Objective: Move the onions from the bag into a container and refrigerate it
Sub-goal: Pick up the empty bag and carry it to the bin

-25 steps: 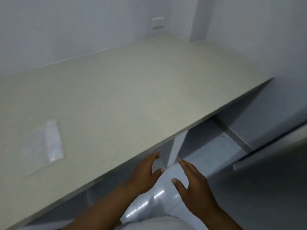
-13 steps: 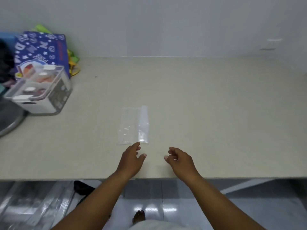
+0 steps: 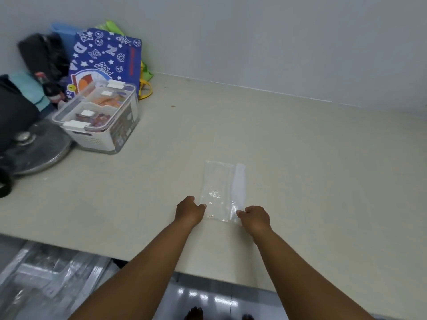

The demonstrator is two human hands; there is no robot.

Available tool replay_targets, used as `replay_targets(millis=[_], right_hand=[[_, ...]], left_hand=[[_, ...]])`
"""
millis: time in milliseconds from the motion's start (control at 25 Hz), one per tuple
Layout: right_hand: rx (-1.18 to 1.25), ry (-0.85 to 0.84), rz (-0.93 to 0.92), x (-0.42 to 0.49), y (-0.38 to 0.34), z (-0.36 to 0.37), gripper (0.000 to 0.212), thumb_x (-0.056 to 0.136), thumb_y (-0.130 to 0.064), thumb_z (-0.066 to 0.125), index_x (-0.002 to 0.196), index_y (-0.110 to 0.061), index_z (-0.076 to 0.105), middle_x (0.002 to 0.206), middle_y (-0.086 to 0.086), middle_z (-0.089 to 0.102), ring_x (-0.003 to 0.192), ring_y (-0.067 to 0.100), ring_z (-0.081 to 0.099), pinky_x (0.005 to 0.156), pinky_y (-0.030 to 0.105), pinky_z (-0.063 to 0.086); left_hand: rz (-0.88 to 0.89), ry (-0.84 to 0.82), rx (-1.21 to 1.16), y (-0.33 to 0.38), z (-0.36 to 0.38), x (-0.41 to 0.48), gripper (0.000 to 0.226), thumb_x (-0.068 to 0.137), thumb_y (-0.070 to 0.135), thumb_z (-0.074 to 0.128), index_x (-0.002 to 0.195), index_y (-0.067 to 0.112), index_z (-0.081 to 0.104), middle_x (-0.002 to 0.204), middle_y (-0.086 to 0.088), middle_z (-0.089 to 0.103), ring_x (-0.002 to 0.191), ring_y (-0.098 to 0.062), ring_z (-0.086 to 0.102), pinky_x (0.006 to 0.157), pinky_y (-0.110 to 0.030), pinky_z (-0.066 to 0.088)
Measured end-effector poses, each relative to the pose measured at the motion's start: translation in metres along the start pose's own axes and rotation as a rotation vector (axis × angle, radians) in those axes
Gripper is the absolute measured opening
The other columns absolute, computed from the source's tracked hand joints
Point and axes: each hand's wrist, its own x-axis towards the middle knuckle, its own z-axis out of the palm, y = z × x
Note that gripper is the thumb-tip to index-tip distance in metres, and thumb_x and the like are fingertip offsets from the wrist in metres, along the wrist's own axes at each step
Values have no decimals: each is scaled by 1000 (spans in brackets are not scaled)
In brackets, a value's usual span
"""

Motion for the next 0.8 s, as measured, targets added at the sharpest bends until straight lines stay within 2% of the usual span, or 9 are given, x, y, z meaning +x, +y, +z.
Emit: replay_targets(millis=[40, 120, 200, 280, 400, 520, 600, 680, 800], right_hand=[[-25, 4, 9, 4, 0, 1, 42, 86, -29, 59, 55, -17, 34, 58, -1, 39, 58, 19, 41, 55, 29, 32], [-23, -31, 31, 8, 1, 3, 37, 84, -31, 63, 57, -14, 46, 63, 1, 50, 66, 23, 50, 63, 27, 37], [42, -93, 38, 4, 1, 6, 34, 80, -29, 70, 56, -11, 54, 62, 4, 52, 63, 25, 50, 64, 29, 38], [121, -163, 9, -7, 2, 11, 39, 76, -23, 75, 50, -16, 46, 56, 2, 48, 56, 23, 45, 63, 31, 37], [114, -259, -109, -32, 8, 24, 33, 77, -18, 73, 59, -17, 45, 61, -1, 48, 54, 20, 47, 56, 32, 46], [69, -406, -235, -60, 19, 46, 16, 81, -16, 69, 76, -9, 55, 76, 11, 58, 59, 24, 61, 48, 32, 57], [-19, -505, -322, -75, 30, 64, 10, 82, -18, 66, 79, -13, 58, 76, 10, 62, 62, 19, 62, 52, 37, 61], [-119, -626, -391, -89, 41, 87, 3, 81, -21, 63, 83, -22, 61, 74, 1, 66, 64, 13, 64, 60, 41, 62], [-285, -788, -470, -108, 57, 130, 14, 78, -24, 60, 91, -18, 62, 82, 5, 69, 77, 25, 68, 72, 49, 59]], left_hand=[[-20, -5, -9, 1, 0, 0, 57, 88, 37, 59, 135, 8, 48, 141, -10, 51, 128, -28, 49, 103, -31, 39], [-45, -11, -68, -2, 0, -4, 39, 86, 37, 61, 109, 6, 64, 122, -14, 65, 112, -32, 61, 95, -34, 50], [-66, 4, -203, -11, -1, -17, 24, 83, 31, 66, 87, 8, 67, 97, -14, 71, 95, -33, 67, 85, -38, 56], [-103, 52, -340, -29, -4, -35, 13, 81, 23, 69, 78, 11, 65, 82, -5, 66, 81, -27, 65, 79, -40, 59], [-171, 161, -486, -70, -8, -78, 7, 80, 14, 67, 73, 14, 65, 73, 3, 63, 67, -16, 60, 64, -34, 60], [-270, 229, -561, -116, -1, -132, 7, 83, 11, 62, 77, 16, 63, 78, -2, 63, 72, -19, 61, 64, -33, 60], [-344, 262, -621, -145, 11, -169, 8, 85, 10, 58, 85, 17, 62, 87, -6, 65, 77, -19, 63, 58, -24, 58], [-440, 345, -673, -171, 25, -204, 8, 86, 13, 57, 88, 19, 63, 91, -5, 66, 78, -20, 66, 55, -20, 55], [-608, 470, -778, -208, 48, -247, 10, 87, 13, 58, 91, 19, 65, 90, -9, 69, 77, -23, 69, 64, -30, 60]])
